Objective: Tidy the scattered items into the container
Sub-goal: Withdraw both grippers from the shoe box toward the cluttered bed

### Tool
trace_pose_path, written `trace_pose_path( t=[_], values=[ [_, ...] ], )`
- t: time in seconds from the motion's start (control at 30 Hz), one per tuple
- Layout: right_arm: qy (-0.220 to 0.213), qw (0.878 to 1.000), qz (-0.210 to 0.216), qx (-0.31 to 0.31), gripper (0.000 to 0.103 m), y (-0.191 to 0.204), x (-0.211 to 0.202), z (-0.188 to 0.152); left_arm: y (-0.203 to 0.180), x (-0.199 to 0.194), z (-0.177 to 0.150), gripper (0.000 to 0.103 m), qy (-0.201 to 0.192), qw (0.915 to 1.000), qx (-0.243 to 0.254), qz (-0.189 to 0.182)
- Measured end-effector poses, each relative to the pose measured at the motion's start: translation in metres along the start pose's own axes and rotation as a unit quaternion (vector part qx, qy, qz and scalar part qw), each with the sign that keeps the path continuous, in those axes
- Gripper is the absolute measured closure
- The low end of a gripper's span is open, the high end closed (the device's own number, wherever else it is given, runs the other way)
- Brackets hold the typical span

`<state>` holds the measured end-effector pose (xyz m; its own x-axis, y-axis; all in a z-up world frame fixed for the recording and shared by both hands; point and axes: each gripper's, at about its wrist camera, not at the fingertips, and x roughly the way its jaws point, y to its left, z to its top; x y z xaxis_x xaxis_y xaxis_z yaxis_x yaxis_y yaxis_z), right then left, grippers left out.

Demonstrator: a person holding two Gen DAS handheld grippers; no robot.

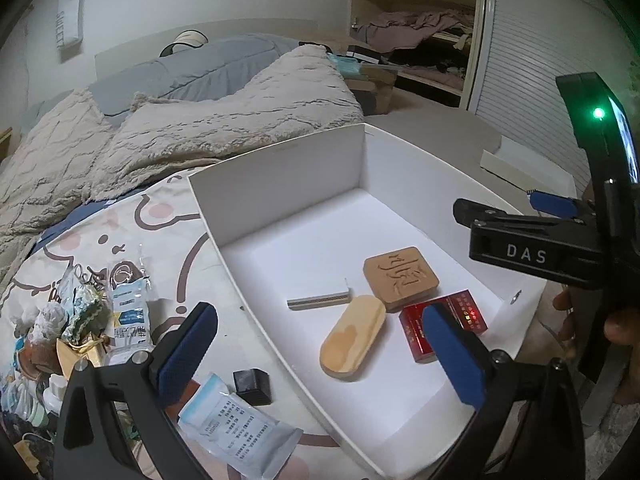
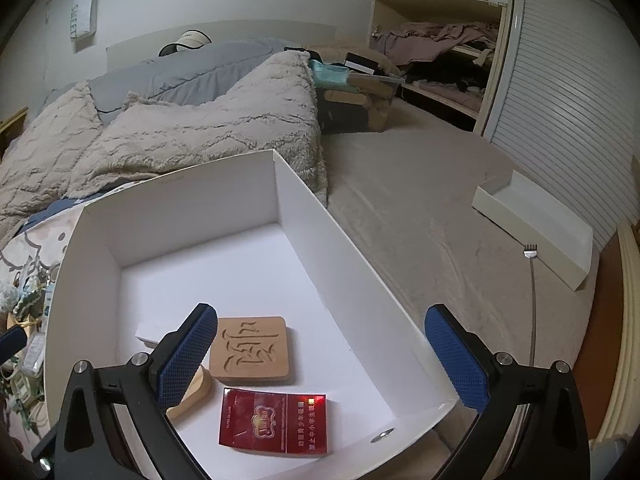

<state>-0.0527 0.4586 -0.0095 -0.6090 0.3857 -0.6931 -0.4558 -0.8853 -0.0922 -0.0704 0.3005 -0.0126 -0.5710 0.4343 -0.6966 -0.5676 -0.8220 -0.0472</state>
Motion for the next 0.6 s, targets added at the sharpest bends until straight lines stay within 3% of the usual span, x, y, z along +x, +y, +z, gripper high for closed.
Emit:
trace_pose_path(
  t=[0.3,0.6],
  values=[
    [-0.005,1.0,0.002,-0.011,0.0,0.008,-0.003,-0.001,0.024,-0.008,-0.003,0.0,-0.015,0.9994,-0.029,0.015],
    [-0.018,0.999,0.019,-0.027,0.0,0.025,-0.01,-0.001,0.075,-0.022,-0.016,0.0,-0.026,0.9955,-0.077,0.049]
  ],
)
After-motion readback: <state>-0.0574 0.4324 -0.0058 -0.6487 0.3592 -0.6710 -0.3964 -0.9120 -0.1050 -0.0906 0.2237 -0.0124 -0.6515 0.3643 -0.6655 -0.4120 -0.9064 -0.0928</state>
